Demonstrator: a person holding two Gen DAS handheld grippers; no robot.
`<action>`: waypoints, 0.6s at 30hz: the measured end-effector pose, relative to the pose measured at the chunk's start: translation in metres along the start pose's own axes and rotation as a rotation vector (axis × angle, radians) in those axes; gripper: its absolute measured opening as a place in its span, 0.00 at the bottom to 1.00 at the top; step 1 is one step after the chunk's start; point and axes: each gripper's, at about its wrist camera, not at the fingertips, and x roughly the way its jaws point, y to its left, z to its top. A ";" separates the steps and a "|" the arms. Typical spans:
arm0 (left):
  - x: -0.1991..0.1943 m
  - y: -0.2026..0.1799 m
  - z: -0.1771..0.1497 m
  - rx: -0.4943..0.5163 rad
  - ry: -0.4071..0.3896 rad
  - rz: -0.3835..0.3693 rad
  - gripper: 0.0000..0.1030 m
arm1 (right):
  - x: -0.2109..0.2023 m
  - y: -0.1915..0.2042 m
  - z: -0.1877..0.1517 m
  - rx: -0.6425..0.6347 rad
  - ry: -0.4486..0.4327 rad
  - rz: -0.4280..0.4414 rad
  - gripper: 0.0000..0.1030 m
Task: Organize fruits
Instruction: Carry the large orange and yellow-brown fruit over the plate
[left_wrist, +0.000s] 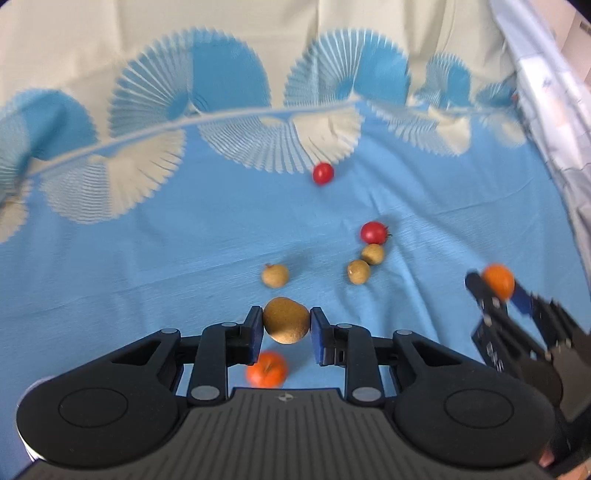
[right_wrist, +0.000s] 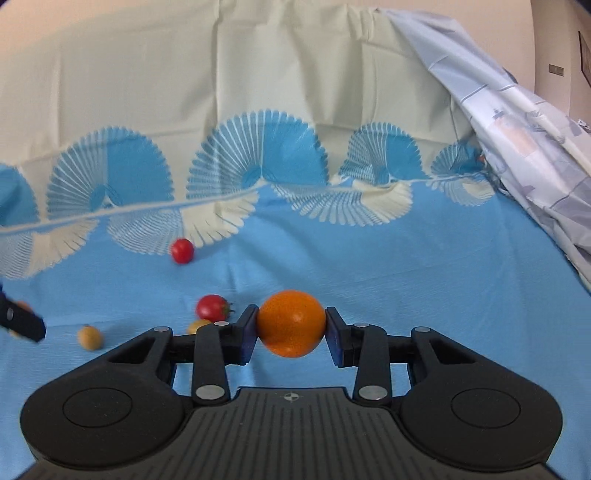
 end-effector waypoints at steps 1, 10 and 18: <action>-0.017 0.005 -0.007 -0.006 -0.014 0.006 0.29 | -0.019 0.002 0.000 -0.001 -0.005 0.019 0.38; -0.138 0.061 -0.118 -0.113 -0.009 0.109 0.29 | -0.162 0.047 -0.013 0.002 0.068 0.357 0.39; -0.199 0.116 -0.219 -0.230 -0.021 0.173 0.29 | -0.244 0.118 -0.028 -0.093 0.134 0.583 0.39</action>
